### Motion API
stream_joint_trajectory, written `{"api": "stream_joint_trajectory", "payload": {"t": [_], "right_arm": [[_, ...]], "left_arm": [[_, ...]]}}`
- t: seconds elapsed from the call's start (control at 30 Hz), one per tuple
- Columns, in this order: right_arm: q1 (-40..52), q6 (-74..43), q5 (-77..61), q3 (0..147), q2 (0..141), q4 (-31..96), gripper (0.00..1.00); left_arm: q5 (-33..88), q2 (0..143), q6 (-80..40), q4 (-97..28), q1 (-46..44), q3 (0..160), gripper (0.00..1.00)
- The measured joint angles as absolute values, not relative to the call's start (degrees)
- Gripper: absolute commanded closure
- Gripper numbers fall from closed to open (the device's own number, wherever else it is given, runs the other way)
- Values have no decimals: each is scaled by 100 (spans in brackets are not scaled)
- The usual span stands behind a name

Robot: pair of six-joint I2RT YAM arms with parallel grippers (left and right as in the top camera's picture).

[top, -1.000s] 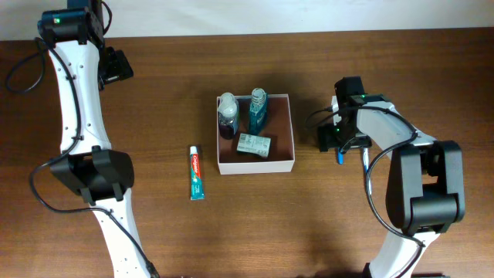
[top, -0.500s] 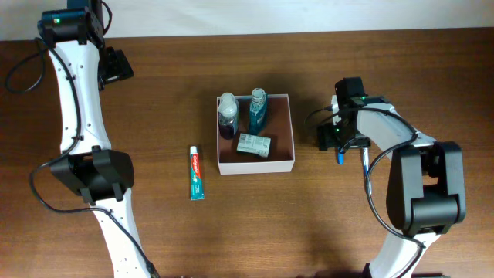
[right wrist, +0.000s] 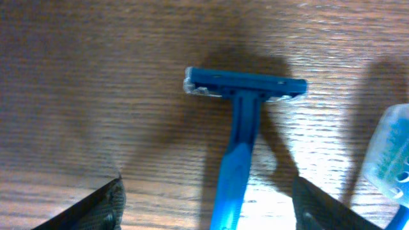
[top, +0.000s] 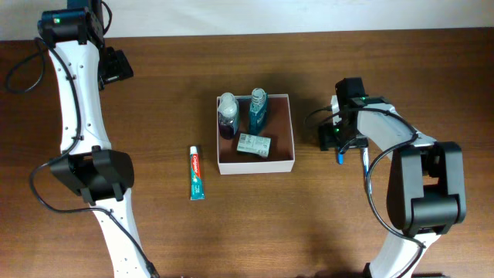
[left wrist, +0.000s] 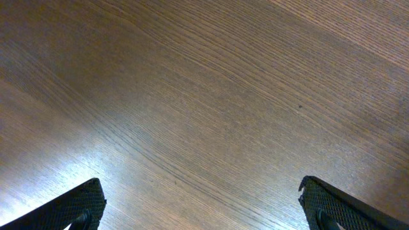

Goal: Pack container
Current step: 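Lower the right gripper and close it on the razor handle, then lift the razor and carry it left into the pink box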

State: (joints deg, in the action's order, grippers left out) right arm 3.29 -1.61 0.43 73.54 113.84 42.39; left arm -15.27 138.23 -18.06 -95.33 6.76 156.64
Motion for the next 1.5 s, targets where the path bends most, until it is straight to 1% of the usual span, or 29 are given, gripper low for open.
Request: {"api": "stream_joint_trajectory", "payload": {"t": [0.1,0.2,0.3,0.43,0.57,0.77,0.9,1.03,1.17,1.33,1.5], "right_arm": [[261,-158,27,7354,11384,4237,37],[191,-161,-8,7354,11384,4237,41],[143,-163,-27,7354,11382,4237,49],[80,-217,-32,7354,11382,4244,64],[38,-276,-54,7354,11380,4289,73],[38,-290,-71,7354,11373,4342,93],[38,-301,-95,7354,11373,4355,96],[38,-301,-141,7380,11373,4486,96],[40,-303,-204,7572,11389,5116,96],[40,-303,-294,8420,11472,6086,96],[40,-301,-757,9793,11472,7188,96]], "left_arm": [[-1527,13823,-1806,-9533,676,15664,1],[-1527,13823,-1806,-9533,676,15664,1],[-1527,13823,-1806,-9533,676,15664,1],[-1527,13823,-1806,-9533,676,15664,1],[-1527,13823,-1806,-9533,676,15664,1],[-1527,13823,-1806,-9533,676,15664,1],[-1527,13823,-1806,-9533,676,15664,1],[-1527,13823,-1806,-9533,676,15662,0],[-1527,13823,-1806,-9533,676,15664,1],[-1529,13823,-1806,-9533,676,15664,1],[-1527,13823,-1806,-9535,676,15664,1]]}}
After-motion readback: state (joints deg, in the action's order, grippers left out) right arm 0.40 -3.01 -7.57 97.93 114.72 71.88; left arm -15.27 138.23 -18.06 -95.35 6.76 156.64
